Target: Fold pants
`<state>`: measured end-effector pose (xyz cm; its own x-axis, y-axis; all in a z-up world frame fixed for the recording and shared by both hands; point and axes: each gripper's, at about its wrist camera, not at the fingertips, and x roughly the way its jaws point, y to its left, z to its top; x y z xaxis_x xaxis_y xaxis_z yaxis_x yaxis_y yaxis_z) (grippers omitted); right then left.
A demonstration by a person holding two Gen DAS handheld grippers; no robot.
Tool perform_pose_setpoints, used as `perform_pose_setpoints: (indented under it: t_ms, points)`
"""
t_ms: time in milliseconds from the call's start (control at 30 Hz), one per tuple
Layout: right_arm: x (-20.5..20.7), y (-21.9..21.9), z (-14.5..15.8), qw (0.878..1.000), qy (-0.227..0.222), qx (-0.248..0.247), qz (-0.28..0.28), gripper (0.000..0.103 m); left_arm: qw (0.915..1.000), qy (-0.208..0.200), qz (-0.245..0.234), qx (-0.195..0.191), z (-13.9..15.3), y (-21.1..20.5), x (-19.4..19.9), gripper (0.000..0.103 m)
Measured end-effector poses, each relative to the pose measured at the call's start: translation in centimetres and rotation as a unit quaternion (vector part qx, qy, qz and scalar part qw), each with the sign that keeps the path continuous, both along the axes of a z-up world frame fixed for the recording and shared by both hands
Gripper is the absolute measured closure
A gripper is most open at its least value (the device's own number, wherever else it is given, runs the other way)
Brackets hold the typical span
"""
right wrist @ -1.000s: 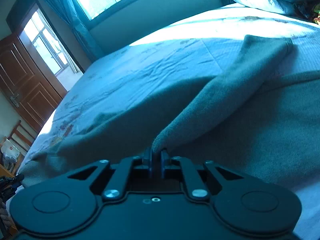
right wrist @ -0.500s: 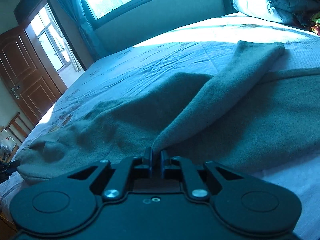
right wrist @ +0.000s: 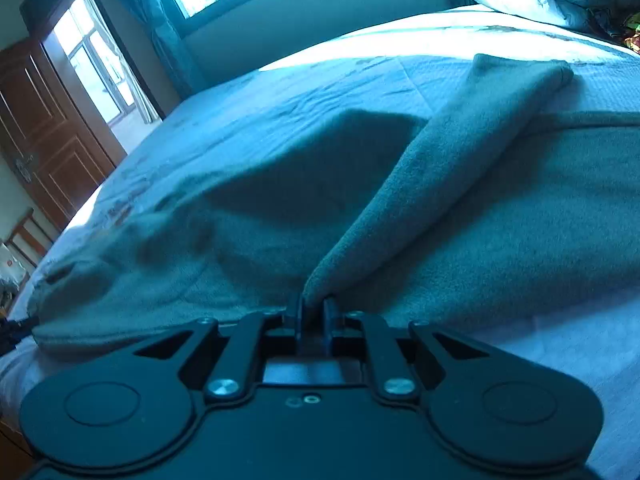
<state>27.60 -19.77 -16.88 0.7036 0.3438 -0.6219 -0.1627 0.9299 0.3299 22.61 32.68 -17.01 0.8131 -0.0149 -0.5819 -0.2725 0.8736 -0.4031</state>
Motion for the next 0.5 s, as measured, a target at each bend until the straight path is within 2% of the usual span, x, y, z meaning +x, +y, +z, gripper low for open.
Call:
perform_pose_setpoints:
  t_ms: [33,67,100,133,200,267,333,500]
  points:
    - [-0.1,-0.2,0.4,1.000,-0.002,0.001,-0.004,0.100,1.0000,0.000,0.001,0.001,0.2,-0.1,0.0,0.079]
    - [-0.3,-0.5,0.8,1.000,-0.006,0.010,-0.011,0.093,1.0000,0.002,0.001,0.007,0.5,-0.3,-0.1,0.077]
    - [-0.7,-1.1,1.3,0.999,-0.015,0.020,-0.023,0.086,0.9999,0.003,0.004,0.014,0.9,-0.6,-0.3,0.067]
    - [-1.1,-1.6,1.8,0.999,-0.024,0.028,-0.030,0.086,0.9995,0.004,0.009,0.030,1.4,-1.0,-0.6,0.043]
    - [-1.7,-2.6,2.8,0.998,-0.037,0.032,-0.039,0.086,0.9967,-0.006,0.024,0.077,2.6,-2.2,-1.8,0.024]
    - [-2.3,-3.6,3.6,0.997,-0.051,0.027,-0.048,0.086,0.9917,-0.007,0.033,0.124,3.8,-3.7,-2.8,0.024]
    - [-2.7,-4.6,4.3,0.997,-0.058,0.019,-0.057,0.086,0.9876,-0.007,0.035,0.153,4.4,-5.9,-2.9,0.024]
    - [-2.3,-5.6,5.1,0.995,-0.063,-0.022,-0.075,0.086,0.9834,0.003,-0.010,0.181,3.8,-13.8,-0.2,0.022]
